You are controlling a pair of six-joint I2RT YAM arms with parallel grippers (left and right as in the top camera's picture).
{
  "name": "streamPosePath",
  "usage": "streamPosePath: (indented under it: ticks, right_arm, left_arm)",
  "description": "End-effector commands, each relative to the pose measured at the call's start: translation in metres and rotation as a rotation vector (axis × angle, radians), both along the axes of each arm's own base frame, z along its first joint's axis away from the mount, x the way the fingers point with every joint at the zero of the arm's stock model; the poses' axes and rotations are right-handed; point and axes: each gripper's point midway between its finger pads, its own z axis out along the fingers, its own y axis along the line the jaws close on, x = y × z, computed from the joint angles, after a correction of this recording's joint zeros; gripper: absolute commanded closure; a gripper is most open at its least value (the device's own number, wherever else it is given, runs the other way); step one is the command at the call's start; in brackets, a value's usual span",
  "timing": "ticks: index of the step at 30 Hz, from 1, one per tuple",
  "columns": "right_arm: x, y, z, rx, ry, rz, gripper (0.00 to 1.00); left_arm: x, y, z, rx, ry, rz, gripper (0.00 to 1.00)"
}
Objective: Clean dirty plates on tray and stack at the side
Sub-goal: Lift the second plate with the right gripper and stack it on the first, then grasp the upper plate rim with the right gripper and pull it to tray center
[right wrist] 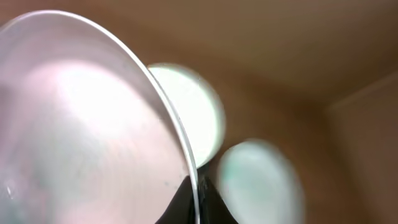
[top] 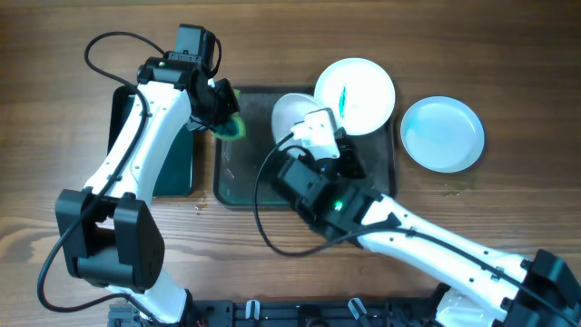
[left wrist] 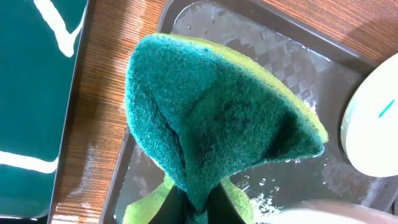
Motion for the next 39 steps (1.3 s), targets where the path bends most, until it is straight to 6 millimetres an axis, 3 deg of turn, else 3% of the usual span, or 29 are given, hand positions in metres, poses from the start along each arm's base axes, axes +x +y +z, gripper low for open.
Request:
streamPosePath:
  ticks: [1,4,7,10,15,17,20,25,29,30,31,34,36,39]
  right_arm:
    - [-0.006,0.026,-0.039,0.468,0.308,0.022,0.96]
    - [0.003,0.011,-0.037,0.621,0.427,0.044,0.96]
    - [0.020,-0.035,-0.023,0.787,0.461,-0.020,0.96]
    - [0.031,-0.108,-0.022,0.854,0.432,-0.198,0.96]
    - [0.025,-0.233,-0.043,0.850,0.370,-0.566,0.96]
    - [0.017,-0.271,-0.056,0.827,0.343,-0.698,0.96]
    - [0.003,-0.313,-0.082,0.799,0.342,-0.848,0.96]
    - [0.006,-0.332,-0.125,0.786,0.394,-0.921,0.96]
    - [0.022,-0.316,-0.150,0.834,0.471,-0.809,0.95]
    - [0.025,-0.311,-0.155,0.841,0.492,-0.780,0.92]
    - [0.024,-0.306,-0.161,0.836,0.517,-0.778,0.81]
    - [0.026,-0.303,-0.152,0.849,0.516,-0.765,0.75]
    - [0.029,-0.303,-0.134,0.852,0.508,-0.759,0.74]
    - [0.047,-0.291,-0.087,0.878,0.480,-0.644,0.71]
  left_arm:
    - [0.002,-0.003,0.006,-0.009,-0.019,-0.024,0.96]
    - [0.002,-0.003,0.006,-0.009,-0.018,-0.024,0.96]
    - [0.002,-0.003,0.006,-0.009,-0.018,-0.024,0.96]
    - [0.002,-0.003,0.006,-0.009,-0.019,-0.024,0.96]
    - [0.002,-0.003,0.006,-0.009,-0.018,-0.024,0.96]
    - [0.002,-0.003,0.006,-0.009,-0.018,-0.024,0.96]
    - [0.002,-0.003,0.006,-0.009,-0.018,-0.024,0.96]
    - [0.002,-0.003,0.006,-0.009,-0.018,-0.024,0.96]
    - [0.002,-0.003,0.006,-0.009,-0.018,-0.024,0.96]
    - [0.002,-0.003,0.006,-0.009,-0.018,-0.024,0.96]
    - [0.002,-0.003,0.006,-0.009,-0.018,-0.024,0.96]
    - [0.002,-0.003,0.006,-0.009,-0.018,-0.024,0.96]
    - [0.002,-0.003,0.006,-0.009,-0.019,-0.024,0.96]
    - [0.002,-0.003,0.006,-0.009,-0.019,-0.024,0.96]
